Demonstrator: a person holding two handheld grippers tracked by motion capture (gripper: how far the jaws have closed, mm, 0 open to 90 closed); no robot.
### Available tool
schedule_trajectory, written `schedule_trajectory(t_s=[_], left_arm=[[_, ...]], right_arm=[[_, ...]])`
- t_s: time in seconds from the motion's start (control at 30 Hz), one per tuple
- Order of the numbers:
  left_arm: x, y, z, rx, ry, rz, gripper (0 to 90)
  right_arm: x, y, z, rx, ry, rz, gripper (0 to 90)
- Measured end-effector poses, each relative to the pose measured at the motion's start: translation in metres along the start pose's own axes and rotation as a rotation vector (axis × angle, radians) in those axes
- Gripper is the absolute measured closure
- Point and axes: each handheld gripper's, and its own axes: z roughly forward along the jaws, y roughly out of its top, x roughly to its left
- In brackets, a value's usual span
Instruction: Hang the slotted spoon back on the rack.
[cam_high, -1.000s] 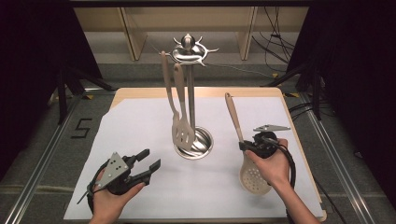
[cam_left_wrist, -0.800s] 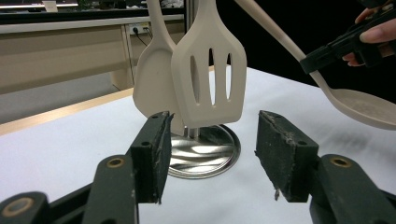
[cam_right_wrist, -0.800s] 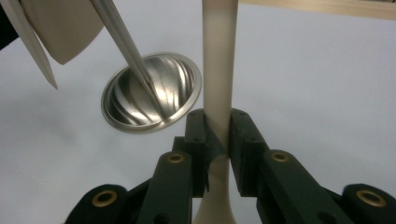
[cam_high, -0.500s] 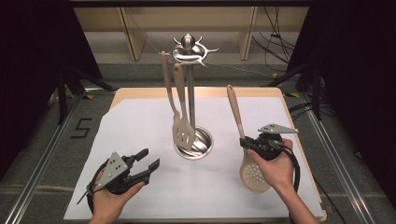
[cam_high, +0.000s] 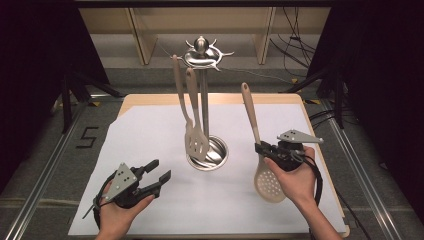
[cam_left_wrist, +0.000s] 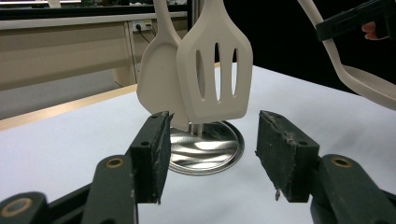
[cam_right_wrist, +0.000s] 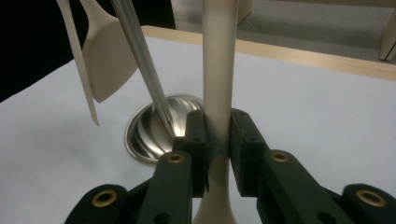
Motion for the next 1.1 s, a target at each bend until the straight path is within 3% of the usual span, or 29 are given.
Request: schedule_trajectory(t_s=[0.03, 0.13, 0.3, 0.33, 0.4, 0.5, 0.63, 0.7, 0.87, 0.9, 0.93, 0.97, 1.1], left_arm=[[0.000, 0.000, 0.000, -0.002, -0.001, 0.001, 44.3], [0.000, 0.000, 0.000, -0.002, -0.001, 0.000, 44.3], [0.001, -0.001, 0.002, -0.011, -0.009, 0.004, 44.2], [0.000, -0.001, 0.000, 0.002, -0.002, -0.004, 44.2], [0.000, -0.001, 0.000, 0.001, -0.002, -0.003, 44.1], [0.000, 0.000, 0.001, -0.016, -0.010, 0.000, 44.1], [0.000, -0.001, 0.002, -0.017, -0.011, -0.001, 44.1], [-0.001, -0.001, 0.002, -0.016, -0.013, 0.000, 44.1], [-0.001, -0.001, 0.000, 0.002, -0.004, -0.001, 44.1], [-0.001, -0.001, 0.000, 0.003, -0.004, -0.003, 44.0], [-0.001, -0.001, 0.000, 0.002, -0.003, -0.003, 44.1], [-0.001, -0.001, 0.000, 0.002, -0.003, -0.002, 44.0], [-0.001, -0.001, 0.000, 0.006, -0.005, -0.001, 44.0]], right_arm=[[-0.003, 0.001, 0.002, -0.025, -0.007, -0.055, 79.0], [0.002, 0.002, 0.000, -0.026, 0.007, -0.015, 79.0], [0.001, 0.004, 0.000, -0.044, 0.008, -0.064, 79.0], [0.005, 0.004, -0.001, -0.040, 0.014, -0.026, 79.0], [0.003, 0.006, -0.001, -0.053, 0.021, -0.057, 79.0], [0.007, 0.007, -0.001, -0.063, 0.016, -0.042, 79.0], [0.007, 0.009, -0.003, -0.076, 0.015, -0.078, 79.0], [0.010, 0.009, -0.004, -0.079, 0.022, -0.055, 79.0], [0.011, 0.012, -0.004, -0.100, 0.036, -0.096, 79.0], [0.012, 0.013, -0.005, -0.099, 0.016, -0.083, 79.0], [0.015, 0.013, -0.006, -0.091, 0.034, -0.062, 79.0], [0.013, 0.014, -0.005, -0.105, 0.037, -0.092, 79.0], [0.017, 0.016, -0.007, -0.110, 0.042, -0.084, 79.0]])
